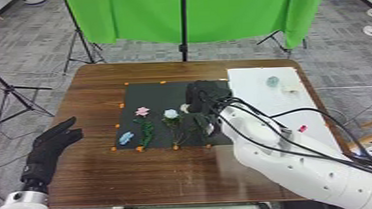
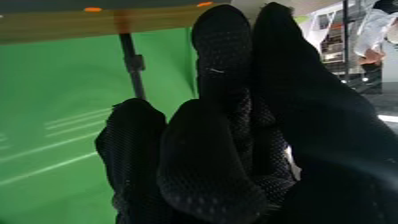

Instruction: Arrange flowers

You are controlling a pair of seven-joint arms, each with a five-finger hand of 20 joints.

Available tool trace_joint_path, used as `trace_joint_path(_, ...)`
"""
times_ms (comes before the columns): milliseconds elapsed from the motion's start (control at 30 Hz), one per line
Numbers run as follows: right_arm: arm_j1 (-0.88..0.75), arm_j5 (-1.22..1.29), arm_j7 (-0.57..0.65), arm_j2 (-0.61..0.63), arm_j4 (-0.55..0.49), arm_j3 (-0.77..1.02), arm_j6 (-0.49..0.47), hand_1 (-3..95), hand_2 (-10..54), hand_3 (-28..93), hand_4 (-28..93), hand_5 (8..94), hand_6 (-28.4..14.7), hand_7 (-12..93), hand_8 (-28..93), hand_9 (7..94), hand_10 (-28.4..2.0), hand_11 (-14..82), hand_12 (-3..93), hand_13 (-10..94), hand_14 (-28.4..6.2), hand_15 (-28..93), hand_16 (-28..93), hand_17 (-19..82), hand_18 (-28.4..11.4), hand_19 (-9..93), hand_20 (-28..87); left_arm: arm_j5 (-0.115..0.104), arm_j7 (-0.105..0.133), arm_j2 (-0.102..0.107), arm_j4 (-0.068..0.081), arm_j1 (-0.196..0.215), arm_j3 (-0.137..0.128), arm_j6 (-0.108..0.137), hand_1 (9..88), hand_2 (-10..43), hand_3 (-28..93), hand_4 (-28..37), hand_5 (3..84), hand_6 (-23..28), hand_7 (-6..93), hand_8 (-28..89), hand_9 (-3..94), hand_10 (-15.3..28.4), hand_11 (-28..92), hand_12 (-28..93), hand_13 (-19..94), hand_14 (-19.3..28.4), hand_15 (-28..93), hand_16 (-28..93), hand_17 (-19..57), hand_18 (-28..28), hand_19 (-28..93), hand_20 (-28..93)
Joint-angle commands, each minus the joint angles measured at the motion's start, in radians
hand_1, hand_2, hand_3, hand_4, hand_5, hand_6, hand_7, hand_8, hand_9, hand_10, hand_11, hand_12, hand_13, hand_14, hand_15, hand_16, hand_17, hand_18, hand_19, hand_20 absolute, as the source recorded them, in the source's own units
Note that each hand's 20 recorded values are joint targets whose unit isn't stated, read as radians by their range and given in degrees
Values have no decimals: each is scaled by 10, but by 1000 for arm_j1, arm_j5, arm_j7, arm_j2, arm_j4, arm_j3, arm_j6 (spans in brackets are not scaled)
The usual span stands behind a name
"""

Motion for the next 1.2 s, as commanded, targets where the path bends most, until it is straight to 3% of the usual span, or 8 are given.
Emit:
trace_joint_path(33, -12, -7, -14, -10, 7, -14, 13, 571, -95, 574, -161, 797, 0, 213, 87, 894, -93, 295, 388, 932, -8, 660, 369, 680, -147, 932, 660, 1, -9, -8, 5, 8, 2, -2, 306, 94, 693, -131, 375, 61, 87, -61, 443, 147, 202, 92, 373, 180, 177, -27, 64, 125, 157, 142)
trace_joint_path(533, -14, -3, -24, -14, 19, -19, -5, 532, -95, 549, -153, 766, -11, 196, 86, 868, -96, 285, 390, 922, -9, 663, 372, 672, -146, 932, 659, 0, -5, -9, 5, 9, 0, -6, 305, 87, 696, -131, 336, 55, 89, -60, 440, 146, 202, 94, 373, 181, 175, -27, 62, 127, 157, 140)
trace_joint_path(767, -16, 3, -24, -12, 19, -4, -21, 478, -95, 591, -155, 745, -10, 189, 72, 847, -101, 321, 338, 917, -9, 663, 373, 667, -146, 932, 660, 1, -7, -10, 5, 11, -1, -7, 305, 87, 696, -132, 341, 56, 90, -61, 440, 146, 201, 95, 374, 180, 174, -26, 62, 127, 157, 140)
trace_joint_path(933, -25, 9, -22, -8, 11, 17, -20, 425, -95, 648, -176, 734, -7, 186, 20, 835, -105, 342, 296, 915, -11, 664, 373, 665, -145, 932, 659, 0, -6, -7, 5, 11, -4, -7, 304, 87, 696, -131, 347, 58, 90, -61, 441, 146, 202, 95, 374, 182, 175, -26, 62, 127, 156, 140)
trace_joint_path(1033, -32, 14, -23, -8, 7, 29, -21, 394, -95, 675, -182, 729, -3, 191, -78, 831, -105, 342, 290, 914, -11, 664, 372, 663, -146, 932, 658, 4, -8, -9, 4, 10, -4, -7, 305, 87, 695, -132, 351, 59, 89, -61, 441, 146, 202, 95, 374, 182, 176, -25, 62, 127, 155, 140)
trace_joint_path(1200, -38, 25, -24, -5, -3, 32, -24, 386, -95, 670, -181, 727, -4, 195, -93, 831, -107, 337, 288, 914, -11, 663, 372, 663, -146, 932, 657, 4, -12, -7, 6, 6, -4, -13, 305, 87, 694, -132, 356, 60, 89, -61, 441, 146, 201, 94, 374, 182, 177, -25, 63, 127, 155, 140)
